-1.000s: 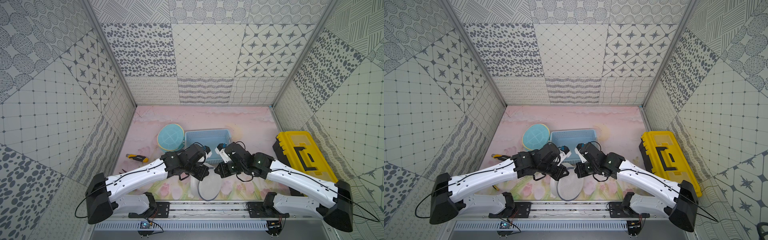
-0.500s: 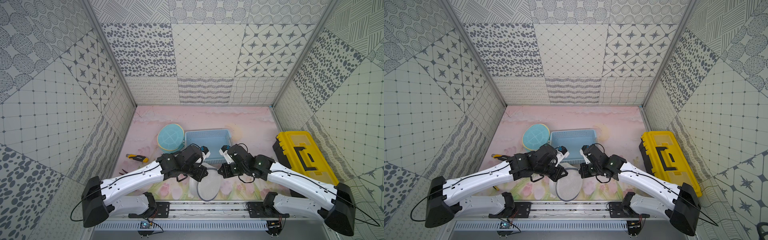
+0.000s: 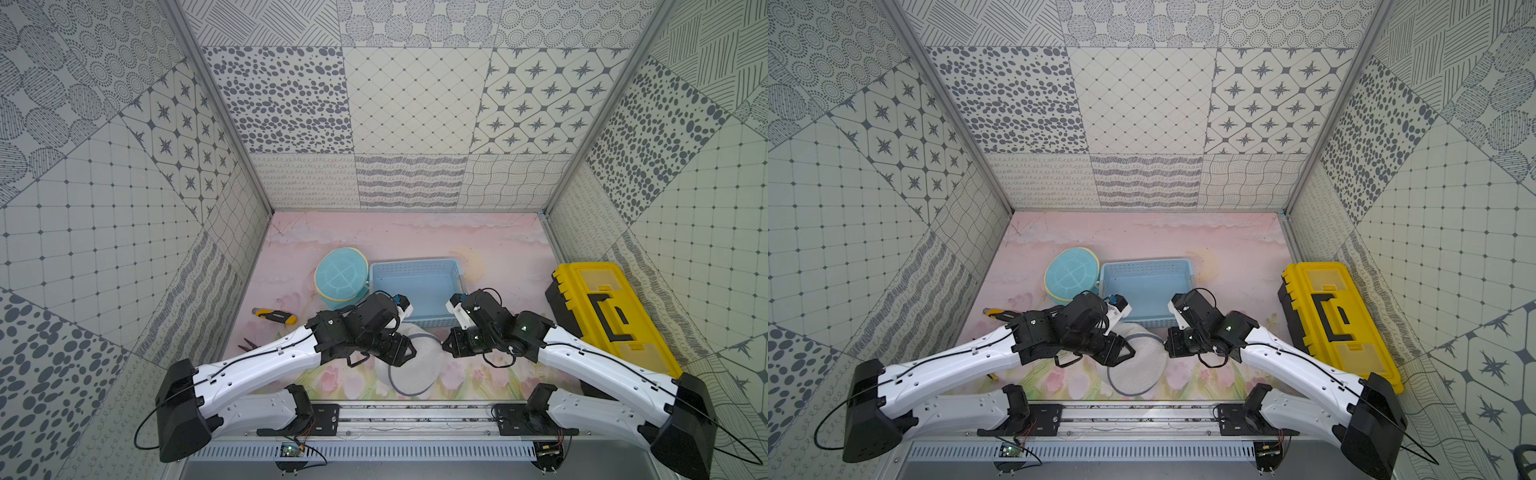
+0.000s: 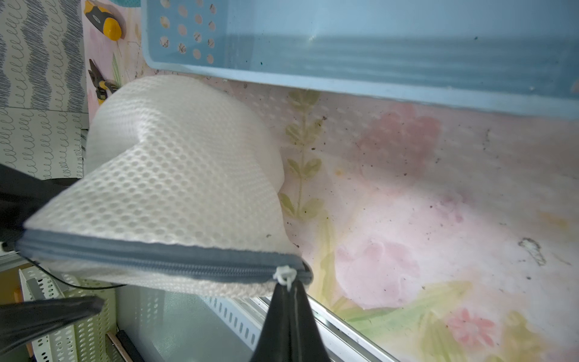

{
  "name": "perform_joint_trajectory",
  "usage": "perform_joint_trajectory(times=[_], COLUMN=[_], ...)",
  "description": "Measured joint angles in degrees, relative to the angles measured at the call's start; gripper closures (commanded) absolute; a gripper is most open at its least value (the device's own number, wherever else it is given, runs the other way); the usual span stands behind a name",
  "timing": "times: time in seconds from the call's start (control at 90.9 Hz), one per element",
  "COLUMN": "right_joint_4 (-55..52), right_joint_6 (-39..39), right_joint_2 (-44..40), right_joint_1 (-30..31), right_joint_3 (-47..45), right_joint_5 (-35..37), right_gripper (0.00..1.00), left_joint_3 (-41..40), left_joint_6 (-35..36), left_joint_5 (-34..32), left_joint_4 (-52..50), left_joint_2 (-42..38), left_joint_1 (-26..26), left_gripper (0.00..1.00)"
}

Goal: Turn the laundry bag inside out
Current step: Zip the zipper on the laundry bag.

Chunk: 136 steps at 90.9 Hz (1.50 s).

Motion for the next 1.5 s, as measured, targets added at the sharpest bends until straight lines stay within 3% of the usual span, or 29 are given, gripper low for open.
perform_joint_trajectory(times=[0.132,0.418,0.792,1.068,1.189,1.431,1.497], right_joint_4=[-0.2,-0.3,-0.5,-0.7,-0.9,-1.0,-1.0], right_joint_6=[-0.8,-1.7,-2.3,-2.5,-2.5,-2.5,-2.4], right_joint_2=[1.3,1.7,1.8,2.0,2.1,2.1,2.1], right_joint_1=[1.4,2.2,2.6,2.8,2.8,3.2,3.4], right_joint_3=[2.4,3.0,3.6,4.5,5.5,6.3,6.3], right_joint_5=[-0.3,-0.3,-0.5,-0.2,0.1,0.2,0.3], right_gripper=[1.0,1.0,1.0,1.0,1.0,1.0,1.0], left_joint_3=[1.2,6.8,11.3,11.3,10.1,8.7,8.6], left_joint_6=[-0.1,3.2,8.2,10.3,10.8,10.3,10.3], left_joint_5=[-0.5,-2.1,-0.4,1.5,2.3,2.8,2.8], left_joint_4=[-3.2,-4.4,1.4,3.1,3.1,3.1,3.1], left_joint_2=[-3.0,-4.8,9.0,13.0,13.2,12.8,12.7], left_joint_1=[0.2,0.4,0.4,0.0,-0.4,-0.7,-0.7], left_gripper=[0.25,0.22,0.25,0.53,0.73,1.0,1.0])
